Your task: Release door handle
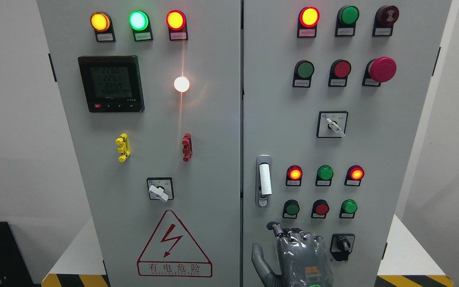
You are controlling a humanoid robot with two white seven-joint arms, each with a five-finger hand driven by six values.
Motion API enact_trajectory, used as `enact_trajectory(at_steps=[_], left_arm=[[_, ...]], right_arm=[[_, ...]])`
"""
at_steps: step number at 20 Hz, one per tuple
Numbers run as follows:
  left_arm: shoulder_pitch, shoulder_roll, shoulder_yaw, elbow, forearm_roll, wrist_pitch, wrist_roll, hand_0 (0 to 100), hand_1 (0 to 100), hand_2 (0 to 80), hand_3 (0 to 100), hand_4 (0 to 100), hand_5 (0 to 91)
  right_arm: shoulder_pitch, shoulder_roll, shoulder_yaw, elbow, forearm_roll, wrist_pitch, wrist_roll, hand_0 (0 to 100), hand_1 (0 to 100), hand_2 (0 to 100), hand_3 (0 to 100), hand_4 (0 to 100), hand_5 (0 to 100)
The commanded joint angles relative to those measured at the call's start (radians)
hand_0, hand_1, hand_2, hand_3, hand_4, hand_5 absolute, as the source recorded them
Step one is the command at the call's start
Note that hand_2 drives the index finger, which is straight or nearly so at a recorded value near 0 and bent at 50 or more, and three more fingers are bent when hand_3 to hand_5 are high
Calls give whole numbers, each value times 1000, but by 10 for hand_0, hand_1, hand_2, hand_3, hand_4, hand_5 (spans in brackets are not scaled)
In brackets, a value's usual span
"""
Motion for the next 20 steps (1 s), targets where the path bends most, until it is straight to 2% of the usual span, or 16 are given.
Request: enact_trajectory(at_steps=[1, 6, 10, 14, 18, 20], left_arm=[[-32, 0, 0, -1, 0, 0, 0, 120, 556, 0, 0, 0, 0], [-31, 2, 0, -1, 0, 0, 0, 120, 556, 0, 0, 0, 0], [-29, 2, 0, -1, 0, 0, 0, 120, 556, 0, 0, 0, 0], [-21, 2, 0, -1, 0, 0, 0, 120, 556, 0, 0, 0, 0], [-6, 2, -2, -2, 0, 0, 0, 120, 556, 0, 0, 0, 0], [0, 2, 0, -1, 0, 0, 0, 120, 556, 0, 0, 0, 0]], right_arm=[[44, -7, -7, -119, -1, -12, 12, 575, 264, 529, 874, 882, 956], [75, -7, -13, -172, -4, -65, 10, 568, 273, 553, 883, 887, 960], [87, -9, -21, -207, -9, -101, 7, 580, 257, 653, 924, 903, 970], [106, -7, -26, -208, -9, -113, 1, 571, 234, 708, 971, 923, 992], [109, -7, -26, -207, -9, -116, 0, 533, 172, 775, 1000, 958, 1000], [112, -4, -26, -205, -10, -114, 3, 473, 162, 828, 1000, 988, 1000]])
